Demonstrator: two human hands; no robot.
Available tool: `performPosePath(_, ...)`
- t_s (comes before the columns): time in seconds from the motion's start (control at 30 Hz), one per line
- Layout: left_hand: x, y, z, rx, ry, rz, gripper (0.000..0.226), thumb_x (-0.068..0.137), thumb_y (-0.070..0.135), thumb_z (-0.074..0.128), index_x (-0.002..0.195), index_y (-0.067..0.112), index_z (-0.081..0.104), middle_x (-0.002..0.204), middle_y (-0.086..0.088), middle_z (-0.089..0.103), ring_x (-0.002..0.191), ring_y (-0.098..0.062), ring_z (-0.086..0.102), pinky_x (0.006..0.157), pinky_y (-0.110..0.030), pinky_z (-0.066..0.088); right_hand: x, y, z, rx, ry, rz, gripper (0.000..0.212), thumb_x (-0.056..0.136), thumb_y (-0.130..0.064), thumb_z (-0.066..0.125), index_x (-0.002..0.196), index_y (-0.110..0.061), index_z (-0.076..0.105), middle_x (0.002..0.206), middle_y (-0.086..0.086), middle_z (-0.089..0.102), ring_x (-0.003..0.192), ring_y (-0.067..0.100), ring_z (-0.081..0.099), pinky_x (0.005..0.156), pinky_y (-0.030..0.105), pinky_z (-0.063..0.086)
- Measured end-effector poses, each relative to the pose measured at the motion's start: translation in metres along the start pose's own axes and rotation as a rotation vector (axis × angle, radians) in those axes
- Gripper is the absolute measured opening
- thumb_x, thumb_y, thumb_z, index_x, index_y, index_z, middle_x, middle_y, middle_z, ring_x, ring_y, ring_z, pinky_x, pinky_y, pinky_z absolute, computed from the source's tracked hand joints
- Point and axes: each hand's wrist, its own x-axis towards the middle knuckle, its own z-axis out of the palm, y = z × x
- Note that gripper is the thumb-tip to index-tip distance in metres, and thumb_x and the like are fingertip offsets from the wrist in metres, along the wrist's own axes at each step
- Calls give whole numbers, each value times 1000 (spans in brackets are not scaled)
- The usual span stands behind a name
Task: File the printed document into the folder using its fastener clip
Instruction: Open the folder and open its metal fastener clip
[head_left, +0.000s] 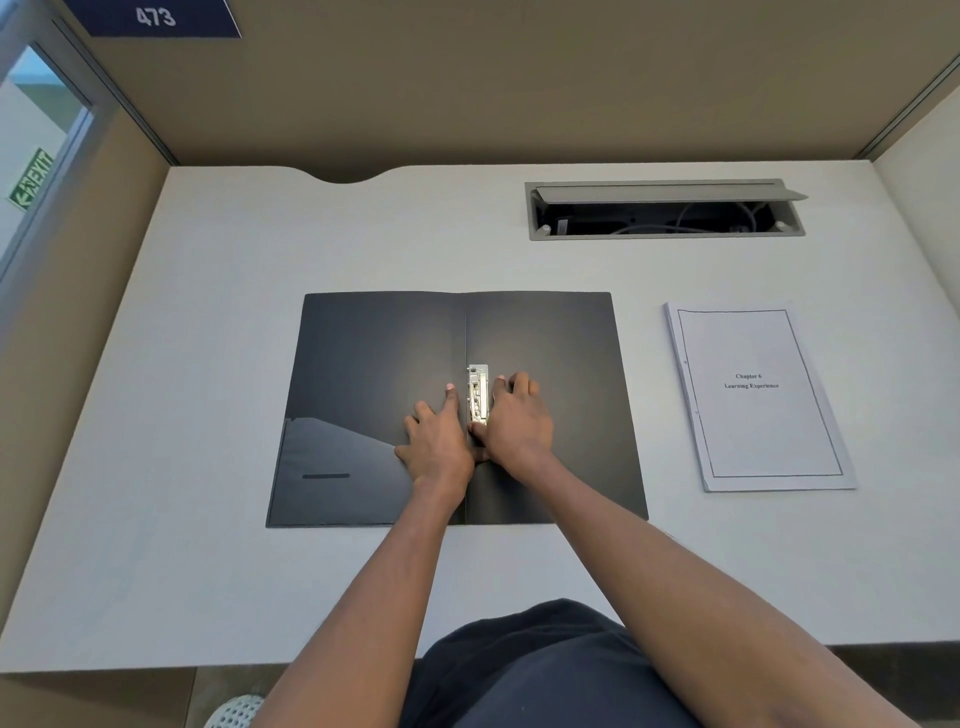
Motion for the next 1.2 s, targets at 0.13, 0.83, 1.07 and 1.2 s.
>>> performPosePath(0.13, -1, 2, 1, -5, 4, -1, 97, 84, 45, 78, 160, 35, 19, 139, -14, 42, 131, -35, 41, 95, -57, 46, 0, 1, 0, -3, -5, 7, 80, 90, -47, 69, 151, -6, 36, 144, 10, 41, 135, 26, 41, 109, 35, 44)
performPosePath(0.83, -4, 2, -5, 6, -21, -1, 110, 75, 52, 85, 161, 35, 17, 142, -12, 41, 134, -33, 40, 100, -57, 46, -1, 6, -15, 301, 27, 5, 50, 91, -45, 71, 133, -21, 58, 134, 2, 49, 122, 23, 54, 89, 38, 51)
performPosePath(1.07, -6, 2, -8, 14, -22, -3, 110, 77, 51, 84, 161, 34, 16, 142, -10, 40, 134, -32, 40, 100, -56, 46, 17, -1, -34, 579, 160, -25, 12, 89, -18, 76, 89, -10, 66, 85, 6, 68, 77, 25, 63, 73, 44, 55)
performPosePath(1.2, -8, 3, -6, 14, -11, 10, 110, 77, 51, 84, 162, 33, 16, 139, -10, 42, 132, -31, 41, 99, -56, 47, 33, -7, -43, 621, 158, -41, 8, 89, -7, 71, 82, -4, 69, 76, 9, 71, 67, 26, 61, 70, 43, 56)
